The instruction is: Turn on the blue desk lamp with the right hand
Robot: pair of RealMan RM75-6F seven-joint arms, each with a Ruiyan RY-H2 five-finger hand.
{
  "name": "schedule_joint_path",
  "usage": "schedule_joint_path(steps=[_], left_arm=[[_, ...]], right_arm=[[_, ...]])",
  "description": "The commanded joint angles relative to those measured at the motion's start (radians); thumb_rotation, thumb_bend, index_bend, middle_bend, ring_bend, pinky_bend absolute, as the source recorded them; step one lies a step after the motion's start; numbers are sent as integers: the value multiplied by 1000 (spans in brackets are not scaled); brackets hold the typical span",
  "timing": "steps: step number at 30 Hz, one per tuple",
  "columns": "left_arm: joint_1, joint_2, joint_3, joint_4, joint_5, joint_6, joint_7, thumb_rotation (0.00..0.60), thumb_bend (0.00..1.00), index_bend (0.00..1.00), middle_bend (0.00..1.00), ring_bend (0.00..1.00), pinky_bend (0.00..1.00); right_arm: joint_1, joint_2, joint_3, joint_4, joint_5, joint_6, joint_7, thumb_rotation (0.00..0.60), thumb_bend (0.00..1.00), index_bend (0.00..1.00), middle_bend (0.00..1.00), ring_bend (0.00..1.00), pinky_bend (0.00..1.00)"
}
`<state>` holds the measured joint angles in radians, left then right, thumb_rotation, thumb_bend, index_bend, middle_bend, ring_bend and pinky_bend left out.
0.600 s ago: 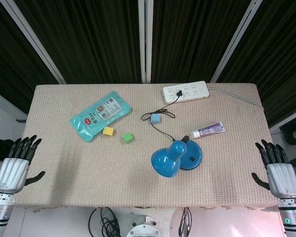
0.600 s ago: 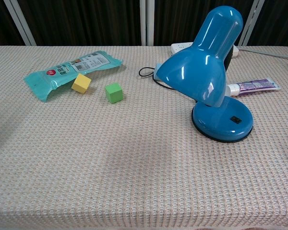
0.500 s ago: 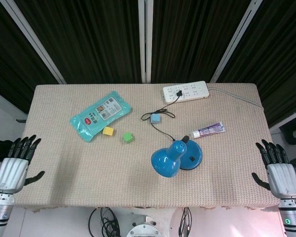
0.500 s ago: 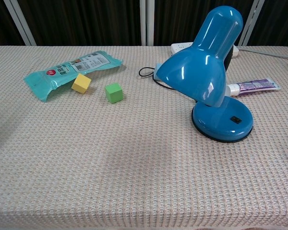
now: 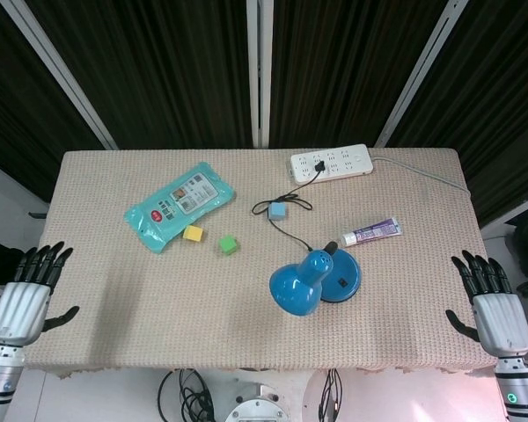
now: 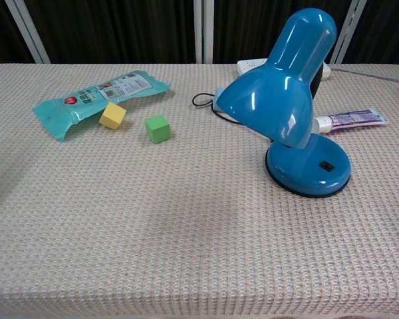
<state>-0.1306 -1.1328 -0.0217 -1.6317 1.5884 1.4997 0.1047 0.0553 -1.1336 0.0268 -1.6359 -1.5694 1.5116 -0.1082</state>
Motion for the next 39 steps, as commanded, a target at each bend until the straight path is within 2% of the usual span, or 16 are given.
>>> schedule_joint_path(steps=[1,11,22,24,26,29,31,33,35,37,39], left_arm=[[0,-1,0,0,1,0,1,600,129,0,0,0,0],[-6,-9,1,8,-1,-11,3,600,130,0,0,0,0],[-13,-21,6,11,-8,-32,19,600,129,0,0,0,0],[-13,-22,5,11,-12,-34,22,600,130,0,0,0,0],[-14,-22,4,12,-15,-35,22,600,131,0,0,0,0],[-14,-22,2,13,-18,-36,20,600,131,0,0,0,0],[-15,-22,2,15,-20,-38,18,600,131,0,0,0,0],[-16,-23,3,16,-22,-41,15,600,131,0,0,0,0],[-17,-22,3,17,-23,-43,13,600,131,0,0,0,0],[-17,-22,4,18,-22,-43,11,600,131,0,0,0,0],[-17,-22,4,18,-21,-43,11,600,131,0,0,0,0]], right_arm=[[-1,0,0,0,2,-1,-1,600,160,0,0,0,0],[13,-8,0,7,7,-30,-15,600,167,0,0,0,0],[56,-21,1,-4,28,-112,-67,600,189,0,36,0,0],[68,-28,-3,-3,25,-133,-79,600,281,0,44,0,0],[79,-35,-8,-3,21,-154,-93,600,420,0,54,0,0],[97,-50,-15,-5,11,-182,-111,600,483,0,81,8,2],[108,-64,-17,-3,4,-193,-122,600,487,0,170,117,79],[118,-75,-17,-3,5,-208,-133,600,487,0,311,305,228],[129,-79,-20,-8,13,-233,-143,600,491,0,519,510,393],[143,-81,-26,-14,21,-266,-165,600,504,0,636,592,467],[154,-84,-32,-24,29,-294,-189,600,524,0,688,632,508]])
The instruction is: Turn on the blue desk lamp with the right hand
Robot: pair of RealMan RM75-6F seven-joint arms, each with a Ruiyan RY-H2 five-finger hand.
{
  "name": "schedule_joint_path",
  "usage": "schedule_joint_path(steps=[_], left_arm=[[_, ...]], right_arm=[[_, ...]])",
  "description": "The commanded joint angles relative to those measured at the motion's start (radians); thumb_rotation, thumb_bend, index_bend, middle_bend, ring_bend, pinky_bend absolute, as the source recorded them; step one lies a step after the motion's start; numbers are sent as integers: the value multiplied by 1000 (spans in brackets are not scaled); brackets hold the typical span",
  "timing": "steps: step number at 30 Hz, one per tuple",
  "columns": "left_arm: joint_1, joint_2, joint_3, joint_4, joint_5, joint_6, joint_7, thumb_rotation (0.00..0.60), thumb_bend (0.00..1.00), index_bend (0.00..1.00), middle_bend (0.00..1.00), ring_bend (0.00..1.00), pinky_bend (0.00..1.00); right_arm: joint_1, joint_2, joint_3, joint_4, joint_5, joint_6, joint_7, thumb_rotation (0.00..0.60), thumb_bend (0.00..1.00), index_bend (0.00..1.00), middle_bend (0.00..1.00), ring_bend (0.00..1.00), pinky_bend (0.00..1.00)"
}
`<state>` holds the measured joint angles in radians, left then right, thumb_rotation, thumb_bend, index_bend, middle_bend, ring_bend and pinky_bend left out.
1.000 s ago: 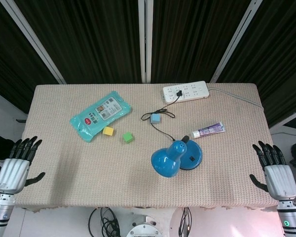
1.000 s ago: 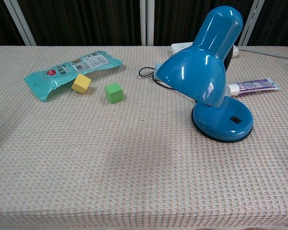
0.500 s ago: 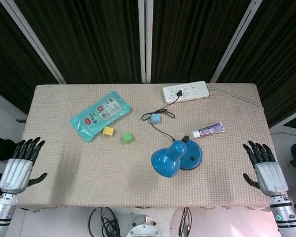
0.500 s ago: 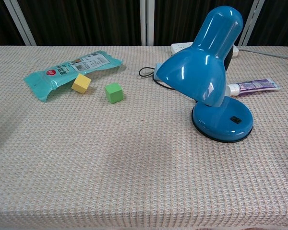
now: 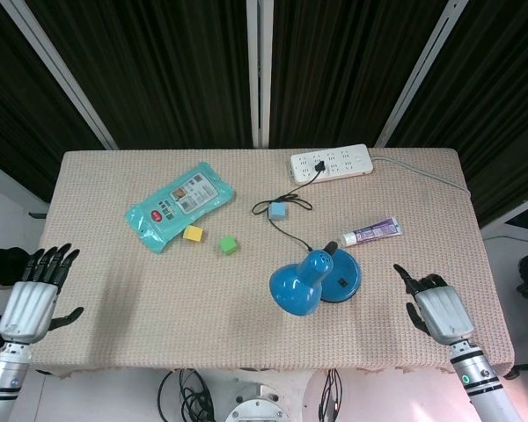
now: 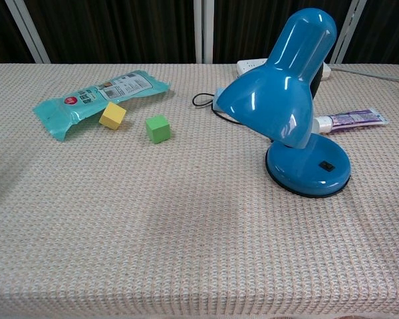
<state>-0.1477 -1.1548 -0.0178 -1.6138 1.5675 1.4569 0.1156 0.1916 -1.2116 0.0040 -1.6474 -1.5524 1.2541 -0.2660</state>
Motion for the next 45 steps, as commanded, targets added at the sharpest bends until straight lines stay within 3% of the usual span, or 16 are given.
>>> schedule_joint_path(steps=[1,8,16,25,45], left_arm=[[0,0,1,0,1,0,0,600,131,0,0,0,0],[0,2,2,0,1,1,-5,600,131,0,0,0,0],[-2,5,2,2,-2,-3,-12,600,131,0,0,0,0],[0,11,3,3,0,1,-27,600,131,0,0,0,0],[1,17,3,2,-4,1,-38,600,131,0,0,0,0]], right_arm=[[24,-10,-13,-20,19,-53,-49,600,542,0,708,647,526],[57,-44,-25,-57,81,-141,-132,600,579,0,802,721,590],[117,-66,-3,-85,176,-242,-152,600,578,0,820,738,606],[165,-90,8,-103,235,-281,-191,600,578,0,821,737,606],[211,-101,-26,-107,326,-306,-237,600,579,0,821,738,606]])
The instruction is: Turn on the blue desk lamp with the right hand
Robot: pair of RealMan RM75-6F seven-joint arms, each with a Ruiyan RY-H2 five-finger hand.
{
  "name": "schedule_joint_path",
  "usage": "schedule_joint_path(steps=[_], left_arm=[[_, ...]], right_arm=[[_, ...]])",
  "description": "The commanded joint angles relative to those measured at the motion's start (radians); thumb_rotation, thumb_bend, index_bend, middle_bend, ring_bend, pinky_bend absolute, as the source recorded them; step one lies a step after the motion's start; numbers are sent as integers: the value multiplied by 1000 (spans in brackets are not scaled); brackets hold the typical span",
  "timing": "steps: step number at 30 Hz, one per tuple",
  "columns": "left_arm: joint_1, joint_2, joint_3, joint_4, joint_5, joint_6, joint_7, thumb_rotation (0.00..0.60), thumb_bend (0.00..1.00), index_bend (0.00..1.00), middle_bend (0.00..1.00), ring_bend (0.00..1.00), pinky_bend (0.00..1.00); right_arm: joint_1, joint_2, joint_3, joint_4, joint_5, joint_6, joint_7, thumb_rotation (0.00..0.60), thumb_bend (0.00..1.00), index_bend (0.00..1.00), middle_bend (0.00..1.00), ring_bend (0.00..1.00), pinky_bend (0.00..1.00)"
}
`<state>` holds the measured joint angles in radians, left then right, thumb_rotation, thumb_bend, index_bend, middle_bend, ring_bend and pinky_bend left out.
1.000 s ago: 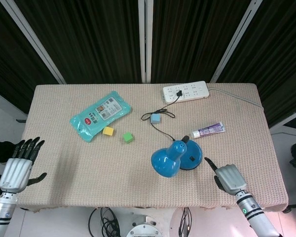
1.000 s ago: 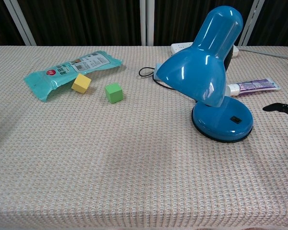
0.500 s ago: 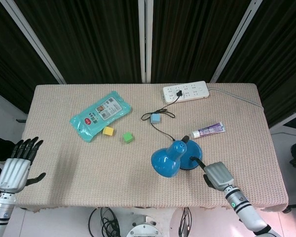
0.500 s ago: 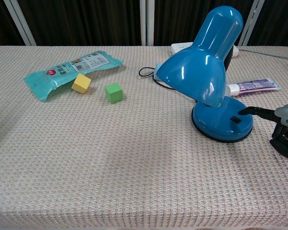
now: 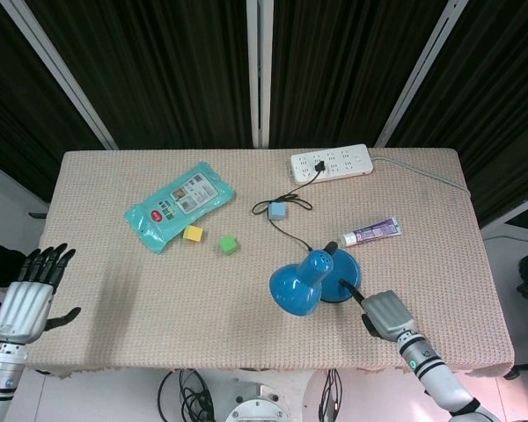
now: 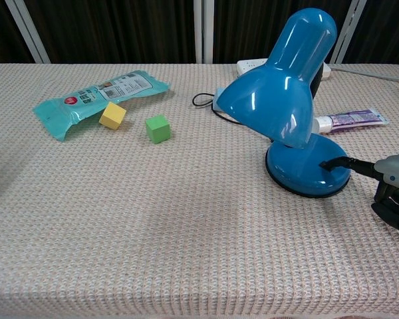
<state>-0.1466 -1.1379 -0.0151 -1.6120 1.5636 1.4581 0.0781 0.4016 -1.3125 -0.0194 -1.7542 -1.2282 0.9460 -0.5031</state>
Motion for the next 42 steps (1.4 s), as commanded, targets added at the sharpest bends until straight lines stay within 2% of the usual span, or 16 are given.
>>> schedule_joint_path(steps=[1,13,16,20,22,26,28,30,32,34,36,38,42], left_arm=[[0,0,0,0,0,0,0,600,131,0,0,0,0],[-1,1,1,-4,-2,-4,5,600,132,0,0,0,0],[-1,1,1,-4,-1,-3,5,600,132,0,0,0,0],[0,2,0,-4,-1,-1,3,600,132,0,0,0,0],[0,4,0,-4,0,1,0,600,132,0,0,0,0],[2,5,0,-3,4,7,-4,600,132,0,0,0,0],[2,6,0,-5,7,9,-5,600,132,0,0,0,0],[3,7,2,-8,12,12,-5,600,132,0,0,0,0],[4,9,3,-10,15,14,-4,600,132,0,0,0,0],[5,10,5,-12,18,17,-3,600,132,0,0,0,0],[6,11,6,-15,23,20,-7,600,131,0,0,0,0],[7,12,7,-15,28,23,-13,600,126,0,0,0,0],[10,9,6,-11,31,33,-11,600,118,0,0,0,0]], right_arm=[[2,0,-4,0,2,4,0,600,579,0,821,738,605],[-3,-9,-33,12,6,21,15,600,580,0,821,738,605],[-12,-7,-24,8,-31,66,36,600,580,0,821,737,606],[-46,14,-13,-4,-132,185,84,600,576,0,821,738,605],[-79,30,-9,0,-198,278,122,600,543,0,819,738,605],[-173,39,-2,65,-308,502,211,600,479,0,770,735,605],[-211,42,-2,97,-336,579,238,600,461,0,741,714,596],[-250,59,-12,127,-353,636,250,600,399,0,650,626,534],[-281,102,-33,120,-322,630,230,600,245,0,371,357,340],[-300,141,-35,87,-281,620,204,600,59,0,56,56,90],[-314,157,-27,75,-276,635,256,600,0,0,0,0,7],[-327,158,-17,99,-282,657,303,600,0,0,0,0,0],[-339,151,-5,125,-290,674,303,600,0,0,0,0,0]])
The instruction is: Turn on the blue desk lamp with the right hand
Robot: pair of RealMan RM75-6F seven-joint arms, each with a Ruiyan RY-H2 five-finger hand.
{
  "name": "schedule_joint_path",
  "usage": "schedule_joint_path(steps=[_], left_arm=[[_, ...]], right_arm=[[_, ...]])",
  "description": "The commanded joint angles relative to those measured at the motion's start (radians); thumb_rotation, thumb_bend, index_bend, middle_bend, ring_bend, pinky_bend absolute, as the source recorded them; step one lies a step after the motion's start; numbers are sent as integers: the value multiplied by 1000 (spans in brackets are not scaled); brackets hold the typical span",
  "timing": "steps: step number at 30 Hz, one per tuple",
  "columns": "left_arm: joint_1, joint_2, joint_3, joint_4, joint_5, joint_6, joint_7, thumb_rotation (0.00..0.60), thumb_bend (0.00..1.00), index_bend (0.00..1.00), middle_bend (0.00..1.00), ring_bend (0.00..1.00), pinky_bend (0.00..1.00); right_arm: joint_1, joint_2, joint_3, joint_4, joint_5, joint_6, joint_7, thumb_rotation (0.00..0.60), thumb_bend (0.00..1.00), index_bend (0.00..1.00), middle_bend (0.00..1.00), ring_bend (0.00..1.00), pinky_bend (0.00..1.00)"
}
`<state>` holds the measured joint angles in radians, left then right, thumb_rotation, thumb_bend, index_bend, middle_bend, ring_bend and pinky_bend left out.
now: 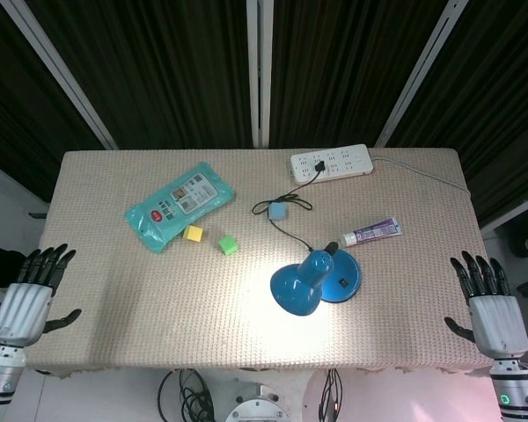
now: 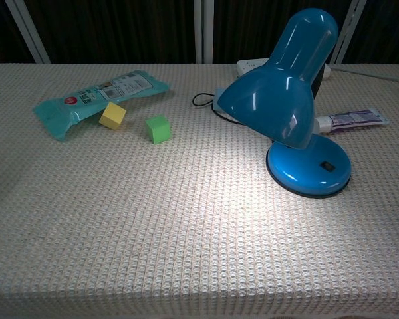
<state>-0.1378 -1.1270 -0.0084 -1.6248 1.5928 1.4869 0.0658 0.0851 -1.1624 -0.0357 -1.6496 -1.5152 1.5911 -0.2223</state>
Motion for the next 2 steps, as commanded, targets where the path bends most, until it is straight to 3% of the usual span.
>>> schedule_joint_path(steps=[1,2], left_arm=[[1,-2,-2,2,4,7,3,600,118,0,0,0,0],[1,-2,-2,2,5,8,5,600,119,0,0,0,0]], right_arm=[[-23,1,13,20,-5,26,19,600,0,0,0,0,0],[-23,1,14,19,-6,22,16,600,0,0,0,0,0]])
